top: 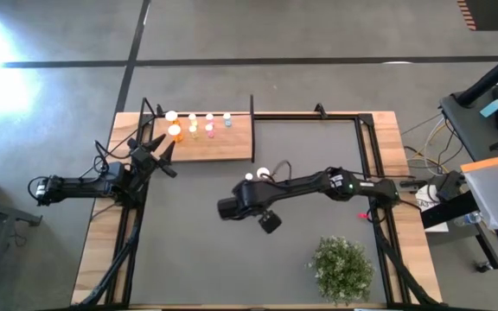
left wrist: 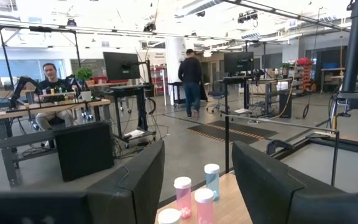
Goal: Pick and place medicine bottles onto shelf by color
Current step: Put the yellow pill bottle on the shelf aligned with the other yellow pill bottle
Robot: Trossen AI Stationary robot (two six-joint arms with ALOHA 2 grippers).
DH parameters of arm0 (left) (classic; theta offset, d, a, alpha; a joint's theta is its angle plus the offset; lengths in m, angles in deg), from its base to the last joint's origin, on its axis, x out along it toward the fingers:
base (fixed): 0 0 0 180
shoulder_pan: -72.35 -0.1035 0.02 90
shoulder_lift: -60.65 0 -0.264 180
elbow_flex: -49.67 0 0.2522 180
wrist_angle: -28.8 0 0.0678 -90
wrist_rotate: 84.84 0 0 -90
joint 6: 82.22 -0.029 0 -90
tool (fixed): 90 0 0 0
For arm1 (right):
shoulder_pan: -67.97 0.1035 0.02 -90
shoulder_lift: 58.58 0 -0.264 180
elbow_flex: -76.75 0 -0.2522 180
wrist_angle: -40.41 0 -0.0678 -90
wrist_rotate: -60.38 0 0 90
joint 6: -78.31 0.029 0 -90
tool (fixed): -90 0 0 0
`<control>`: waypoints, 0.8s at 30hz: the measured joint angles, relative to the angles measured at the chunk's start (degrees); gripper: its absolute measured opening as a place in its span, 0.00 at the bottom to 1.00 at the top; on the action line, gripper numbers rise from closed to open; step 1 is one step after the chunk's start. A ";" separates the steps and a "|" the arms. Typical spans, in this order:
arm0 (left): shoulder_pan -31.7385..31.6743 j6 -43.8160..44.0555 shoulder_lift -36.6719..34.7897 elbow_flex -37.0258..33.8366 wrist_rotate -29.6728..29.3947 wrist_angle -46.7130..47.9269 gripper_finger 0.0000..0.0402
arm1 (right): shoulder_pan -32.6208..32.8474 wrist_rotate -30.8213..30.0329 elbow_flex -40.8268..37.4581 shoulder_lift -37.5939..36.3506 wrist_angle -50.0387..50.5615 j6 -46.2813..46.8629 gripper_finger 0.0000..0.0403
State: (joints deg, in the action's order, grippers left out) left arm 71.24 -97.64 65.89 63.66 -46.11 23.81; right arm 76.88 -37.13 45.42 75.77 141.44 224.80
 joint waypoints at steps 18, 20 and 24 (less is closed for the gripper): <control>-0.01 0.00 0.00 0.02 0.00 -0.01 0.43 | 0.63 -4.28 0.02 -0.10 -5.27 -102.20 0.72; -0.01 0.00 0.00 0.01 0.00 -0.01 0.43 | 0.59 -4.30 0.02 -0.10 -6.17 -109.02 0.72; 0.00 0.00 -0.01 0.02 0.00 0.00 0.43 | 0.33 -4.42 0.02 -0.10 -6.31 -120.83 0.72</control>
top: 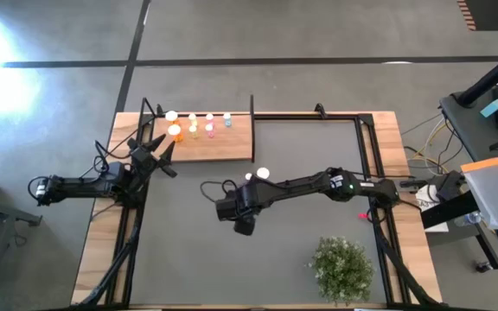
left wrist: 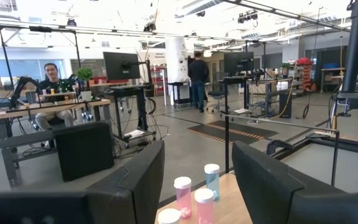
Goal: Pick and place medicine bottles onto shelf by color
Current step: Put the yellow pill bottle on the shelf aligned with the other yellow pill bottle
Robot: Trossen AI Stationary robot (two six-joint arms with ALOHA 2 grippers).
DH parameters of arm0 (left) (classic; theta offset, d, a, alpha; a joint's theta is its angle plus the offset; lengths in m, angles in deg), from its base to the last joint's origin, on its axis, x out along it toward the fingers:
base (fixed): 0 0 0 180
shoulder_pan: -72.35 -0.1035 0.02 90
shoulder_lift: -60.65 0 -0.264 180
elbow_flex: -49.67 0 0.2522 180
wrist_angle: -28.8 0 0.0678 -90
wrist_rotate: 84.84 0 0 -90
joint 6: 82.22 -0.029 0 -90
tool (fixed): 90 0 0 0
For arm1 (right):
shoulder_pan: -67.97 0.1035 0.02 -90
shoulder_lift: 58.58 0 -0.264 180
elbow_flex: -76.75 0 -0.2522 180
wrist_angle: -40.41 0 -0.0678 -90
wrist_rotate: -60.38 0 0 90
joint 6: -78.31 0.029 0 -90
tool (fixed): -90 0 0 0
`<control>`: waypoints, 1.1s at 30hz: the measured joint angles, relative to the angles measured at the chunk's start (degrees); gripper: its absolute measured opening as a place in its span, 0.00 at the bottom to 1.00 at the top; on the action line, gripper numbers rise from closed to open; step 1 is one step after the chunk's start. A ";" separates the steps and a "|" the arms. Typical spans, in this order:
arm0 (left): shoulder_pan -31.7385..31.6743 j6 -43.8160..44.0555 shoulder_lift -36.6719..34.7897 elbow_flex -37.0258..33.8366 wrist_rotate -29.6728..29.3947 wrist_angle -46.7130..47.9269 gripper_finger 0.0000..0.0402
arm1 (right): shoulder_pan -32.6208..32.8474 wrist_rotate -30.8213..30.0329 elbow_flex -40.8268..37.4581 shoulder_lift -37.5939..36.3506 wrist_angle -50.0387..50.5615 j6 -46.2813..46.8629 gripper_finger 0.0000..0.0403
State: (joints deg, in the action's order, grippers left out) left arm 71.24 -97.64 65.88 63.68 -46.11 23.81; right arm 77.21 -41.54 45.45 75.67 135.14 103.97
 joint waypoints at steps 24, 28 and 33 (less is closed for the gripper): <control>0.01 -0.01 0.00 -0.01 0.00 -0.02 0.43 | -4.29 6.40 -2.31 2.51 -7.74 -26.39 0.71; -0.01 0.00 -0.01 0.00 0.00 0.01 0.43 | -4.31 6.40 -4.53 2.51 -11.05 -28.22 0.71; 0.00 0.00 0.00 0.00 0.00 0.03 0.43 | -4.65 6.42 -6.76 2.51 -13.25 -28.49 0.71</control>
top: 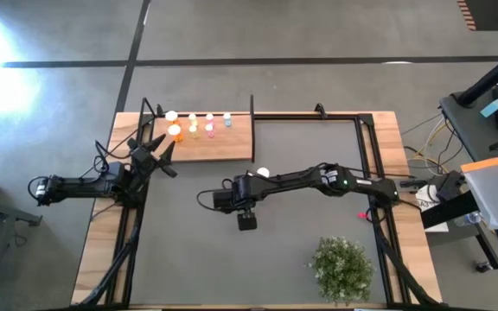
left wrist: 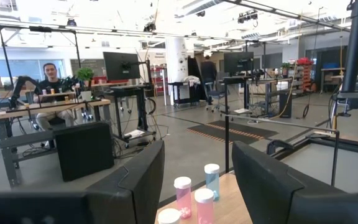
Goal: Pick and place medicine bottles onto shelf by color
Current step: Put the yellow pill bottle on the shelf aligned with the other yellow pill bottle
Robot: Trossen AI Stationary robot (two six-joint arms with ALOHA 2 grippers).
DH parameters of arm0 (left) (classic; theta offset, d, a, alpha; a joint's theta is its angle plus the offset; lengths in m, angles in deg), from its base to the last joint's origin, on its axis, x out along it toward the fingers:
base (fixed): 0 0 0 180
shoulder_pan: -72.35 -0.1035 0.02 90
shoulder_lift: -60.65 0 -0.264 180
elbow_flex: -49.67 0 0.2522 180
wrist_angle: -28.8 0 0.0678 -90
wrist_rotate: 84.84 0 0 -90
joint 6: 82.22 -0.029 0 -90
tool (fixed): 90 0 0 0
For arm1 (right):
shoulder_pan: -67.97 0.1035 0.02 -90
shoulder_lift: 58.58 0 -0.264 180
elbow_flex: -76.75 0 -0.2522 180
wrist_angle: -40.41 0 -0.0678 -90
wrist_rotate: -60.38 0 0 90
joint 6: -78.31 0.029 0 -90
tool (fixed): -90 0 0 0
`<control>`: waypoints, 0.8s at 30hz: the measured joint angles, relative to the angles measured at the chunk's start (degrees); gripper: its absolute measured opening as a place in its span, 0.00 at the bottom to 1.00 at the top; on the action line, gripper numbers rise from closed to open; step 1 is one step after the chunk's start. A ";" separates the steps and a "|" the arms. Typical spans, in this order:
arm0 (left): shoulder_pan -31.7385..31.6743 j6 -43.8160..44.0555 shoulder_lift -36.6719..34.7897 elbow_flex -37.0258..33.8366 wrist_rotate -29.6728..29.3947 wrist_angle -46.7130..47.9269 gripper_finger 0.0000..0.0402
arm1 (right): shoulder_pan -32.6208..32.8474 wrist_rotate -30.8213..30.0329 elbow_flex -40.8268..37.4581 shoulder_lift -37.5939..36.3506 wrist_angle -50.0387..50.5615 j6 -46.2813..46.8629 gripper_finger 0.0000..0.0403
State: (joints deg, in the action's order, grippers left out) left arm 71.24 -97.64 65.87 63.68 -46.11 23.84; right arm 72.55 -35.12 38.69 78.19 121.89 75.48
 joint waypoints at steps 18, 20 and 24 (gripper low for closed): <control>-0.02 0.00 -0.01 0.00 0.00 -0.04 0.43 | -0.99 4.05 -2.09 -0.02 -5.42 -2.36 0.54; 0.00 0.00 0.00 0.00 0.00 -0.04 0.43 | -0.99 4.05 -2.09 -0.02 -5.76 -2.31 0.49; 0.00 0.00 0.00 -0.01 0.00 -0.04 0.43 | -0.99 4.07 -2.09 -0.02 -5.76 -2.24 0.38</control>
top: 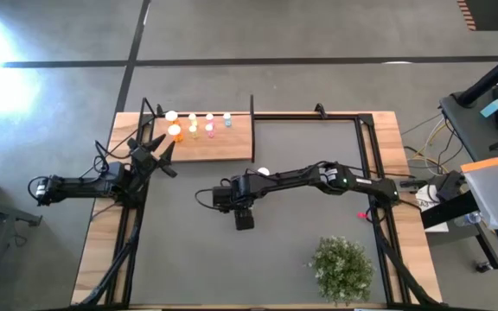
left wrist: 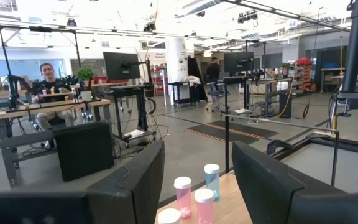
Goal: Pick and place medicine bottles onto shelf by color
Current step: Put the yellow pill bottle on the shelf aligned with the other yellow pill bottle
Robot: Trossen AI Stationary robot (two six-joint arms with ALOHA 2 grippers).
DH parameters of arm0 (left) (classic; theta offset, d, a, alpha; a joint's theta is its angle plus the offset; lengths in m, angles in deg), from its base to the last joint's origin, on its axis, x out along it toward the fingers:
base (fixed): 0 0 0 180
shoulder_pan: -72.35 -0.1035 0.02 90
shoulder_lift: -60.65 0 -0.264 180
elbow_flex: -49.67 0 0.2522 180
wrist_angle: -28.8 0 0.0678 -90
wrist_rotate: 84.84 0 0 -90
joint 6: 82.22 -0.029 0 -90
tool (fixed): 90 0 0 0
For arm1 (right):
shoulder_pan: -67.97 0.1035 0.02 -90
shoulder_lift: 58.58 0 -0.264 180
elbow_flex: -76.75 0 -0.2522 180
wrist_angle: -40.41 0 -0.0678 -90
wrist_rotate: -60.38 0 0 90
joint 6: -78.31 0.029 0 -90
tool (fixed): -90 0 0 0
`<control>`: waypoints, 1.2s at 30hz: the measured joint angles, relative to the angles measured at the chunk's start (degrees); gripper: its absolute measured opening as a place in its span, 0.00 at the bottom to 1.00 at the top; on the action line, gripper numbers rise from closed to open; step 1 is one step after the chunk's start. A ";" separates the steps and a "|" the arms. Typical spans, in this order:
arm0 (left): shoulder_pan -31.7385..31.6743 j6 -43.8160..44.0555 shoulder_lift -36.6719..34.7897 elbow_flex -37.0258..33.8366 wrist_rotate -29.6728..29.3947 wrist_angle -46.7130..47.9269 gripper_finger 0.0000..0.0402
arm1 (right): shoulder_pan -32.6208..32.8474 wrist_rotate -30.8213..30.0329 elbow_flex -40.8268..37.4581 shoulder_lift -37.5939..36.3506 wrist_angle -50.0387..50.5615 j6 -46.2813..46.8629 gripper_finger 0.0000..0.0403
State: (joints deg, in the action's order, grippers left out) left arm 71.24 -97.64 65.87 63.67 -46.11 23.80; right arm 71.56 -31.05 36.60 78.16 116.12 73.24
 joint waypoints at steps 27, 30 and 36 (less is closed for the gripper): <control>0.01 0.00 -0.01 0.01 0.00 0.00 0.43 | 0.14 -3.76 2.07 -0.76 -11.62 14.77 0.22; -0.02 0.00 0.01 0.01 0.00 0.00 0.43 | 0.46 -9.86 2.89 -0.86 -15.04 19.18 0.22; -0.01 0.00 0.00 0.01 0.00 0.00 0.43 | 0.70 -13.68 2.89 -0.87 -23.06 20.71 0.22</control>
State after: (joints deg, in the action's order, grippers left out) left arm 71.23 -97.64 65.87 63.68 -46.11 23.80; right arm 72.26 -44.73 39.48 77.29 93.06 93.95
